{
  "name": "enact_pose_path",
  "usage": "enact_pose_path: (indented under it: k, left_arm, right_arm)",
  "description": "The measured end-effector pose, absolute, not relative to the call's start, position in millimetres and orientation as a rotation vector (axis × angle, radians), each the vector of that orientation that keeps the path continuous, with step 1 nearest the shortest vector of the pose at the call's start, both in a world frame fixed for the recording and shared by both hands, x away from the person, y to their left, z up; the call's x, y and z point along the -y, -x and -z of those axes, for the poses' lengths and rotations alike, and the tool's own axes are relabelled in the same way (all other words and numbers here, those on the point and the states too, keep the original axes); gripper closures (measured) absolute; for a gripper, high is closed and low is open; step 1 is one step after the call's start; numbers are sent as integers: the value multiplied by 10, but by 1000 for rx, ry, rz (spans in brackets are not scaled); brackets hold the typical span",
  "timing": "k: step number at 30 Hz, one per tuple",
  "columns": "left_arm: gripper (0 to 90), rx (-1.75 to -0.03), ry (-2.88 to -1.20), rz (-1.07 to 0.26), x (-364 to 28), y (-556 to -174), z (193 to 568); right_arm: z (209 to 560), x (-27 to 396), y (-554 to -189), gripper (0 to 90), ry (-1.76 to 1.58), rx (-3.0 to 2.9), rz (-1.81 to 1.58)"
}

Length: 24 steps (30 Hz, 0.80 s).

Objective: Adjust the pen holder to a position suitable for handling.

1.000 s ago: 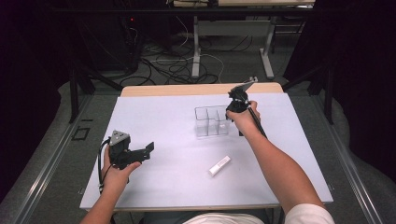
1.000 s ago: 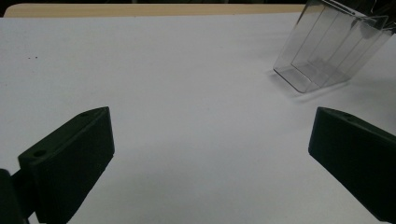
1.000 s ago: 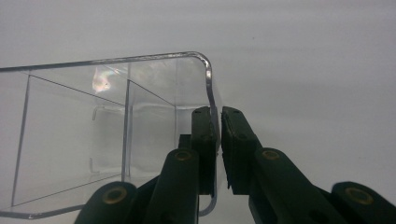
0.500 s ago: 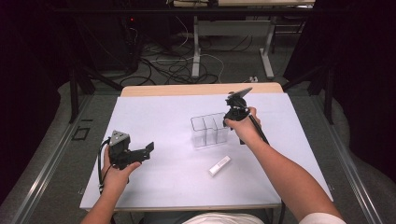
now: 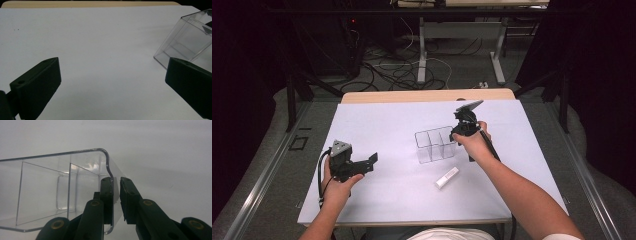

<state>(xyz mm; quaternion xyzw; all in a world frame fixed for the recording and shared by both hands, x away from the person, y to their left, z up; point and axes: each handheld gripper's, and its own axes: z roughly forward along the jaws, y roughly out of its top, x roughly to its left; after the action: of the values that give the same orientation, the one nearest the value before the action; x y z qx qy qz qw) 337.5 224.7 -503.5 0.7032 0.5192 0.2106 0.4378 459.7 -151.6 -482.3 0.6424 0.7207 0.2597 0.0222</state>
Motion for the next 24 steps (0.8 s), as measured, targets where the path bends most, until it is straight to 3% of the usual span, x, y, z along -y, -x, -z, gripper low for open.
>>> enact_pose_path:
  k: [24]
  left_arm:
    - [4, -1292, -1749, -531, -2220, -3383, 5050]
  right_arm:
    - [4792, 1608, -4261, 746, -1962, -2280, -1008]
